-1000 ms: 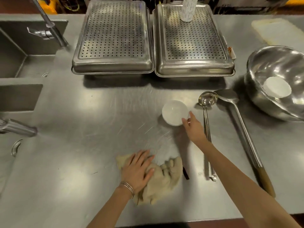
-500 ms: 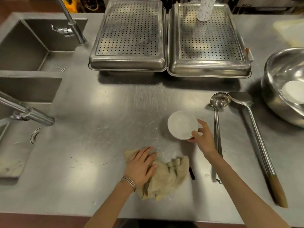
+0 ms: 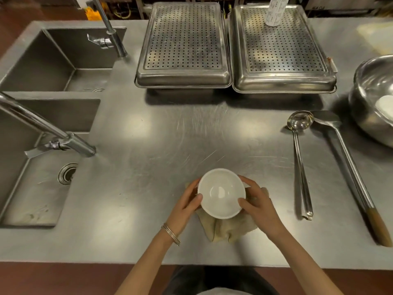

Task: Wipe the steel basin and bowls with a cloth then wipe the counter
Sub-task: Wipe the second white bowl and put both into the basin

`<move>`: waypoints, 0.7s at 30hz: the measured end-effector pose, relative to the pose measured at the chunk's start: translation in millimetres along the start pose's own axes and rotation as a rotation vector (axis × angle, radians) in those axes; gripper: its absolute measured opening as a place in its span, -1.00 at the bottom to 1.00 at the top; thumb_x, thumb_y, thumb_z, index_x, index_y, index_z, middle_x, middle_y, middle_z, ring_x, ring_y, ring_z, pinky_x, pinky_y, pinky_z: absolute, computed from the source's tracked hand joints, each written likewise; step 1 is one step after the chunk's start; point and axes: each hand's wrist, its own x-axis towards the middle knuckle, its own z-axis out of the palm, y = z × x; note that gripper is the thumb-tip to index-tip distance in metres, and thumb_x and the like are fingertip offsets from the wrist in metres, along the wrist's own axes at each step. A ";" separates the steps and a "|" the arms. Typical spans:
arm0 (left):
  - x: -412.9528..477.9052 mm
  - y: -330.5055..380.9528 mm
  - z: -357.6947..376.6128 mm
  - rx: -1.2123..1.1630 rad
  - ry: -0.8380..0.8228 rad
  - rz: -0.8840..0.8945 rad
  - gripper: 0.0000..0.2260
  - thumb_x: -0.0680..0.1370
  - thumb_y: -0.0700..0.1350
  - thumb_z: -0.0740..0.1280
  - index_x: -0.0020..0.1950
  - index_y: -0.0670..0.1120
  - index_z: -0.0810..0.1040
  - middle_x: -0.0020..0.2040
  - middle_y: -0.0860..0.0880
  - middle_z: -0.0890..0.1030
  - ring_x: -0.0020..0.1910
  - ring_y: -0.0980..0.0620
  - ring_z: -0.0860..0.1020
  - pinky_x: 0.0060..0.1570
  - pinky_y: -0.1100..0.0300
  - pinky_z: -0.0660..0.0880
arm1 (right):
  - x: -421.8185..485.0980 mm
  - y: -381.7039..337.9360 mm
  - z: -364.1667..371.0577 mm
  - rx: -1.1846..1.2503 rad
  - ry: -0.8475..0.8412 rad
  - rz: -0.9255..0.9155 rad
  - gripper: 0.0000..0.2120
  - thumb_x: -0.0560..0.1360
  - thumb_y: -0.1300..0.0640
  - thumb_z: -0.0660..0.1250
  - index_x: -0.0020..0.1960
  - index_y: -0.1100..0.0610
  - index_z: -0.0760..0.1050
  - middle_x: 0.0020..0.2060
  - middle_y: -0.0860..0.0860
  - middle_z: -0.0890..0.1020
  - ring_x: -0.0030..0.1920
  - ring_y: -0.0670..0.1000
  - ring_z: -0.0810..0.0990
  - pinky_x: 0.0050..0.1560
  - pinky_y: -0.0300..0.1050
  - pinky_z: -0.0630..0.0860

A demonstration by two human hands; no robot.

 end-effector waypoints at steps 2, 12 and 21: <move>-5.9 -0.5 -5.5 -0.140 0.003 -0.087 -0.62 0.44 -0.03 0.25 0.25 0.18 0.38 0.20 0.14 0.50 0.16 0.14 0.52 -0.03 0.14 0.56 | -4.1 -4.7 12.4 0.028 -0.005 0.012 -0.51 0.35 0.15 0.29 0.28 -0.05 0.39 0.04 -0.03 0.52 0.01 -0.17 0.50 -0.08 -0.42 0.46; -28.9 -5.8 -33.4 -0.300 0.119 -0.172 -0.64 0.51 -0.23 0.25 0.26 0.09 0.44 0.09 0.09 0.58 -0.01 0.06 0.62 -0.07 -0.07 0.59 | -18.7 19.3 -12.9 -0.569 0.360 -0.004 -0.66 0.50 0.13 0.32 0.27 0.14 0.47 0.14 0.13 0.56 0.15 0.13 0.51 0.14 -0.14 0.37; -48.4 -14.5 -40.8 -0.392 0.144 -0.221 -0.61 0.43 -0.20 0.33 0.21 0.11 0.46 0.10 0.05 0.58 0.05 -0.03 0.58 -0.14 -0.02 0.60 | -10.6 40.2 -16.4 -0.483 0.345 0.187 -0.81 0.44 0.25 0.40 0.04 0.14 0.53 -0.21 0.00 0.60 -0.21 0.06 0.57 -0.23 -0.38 0.43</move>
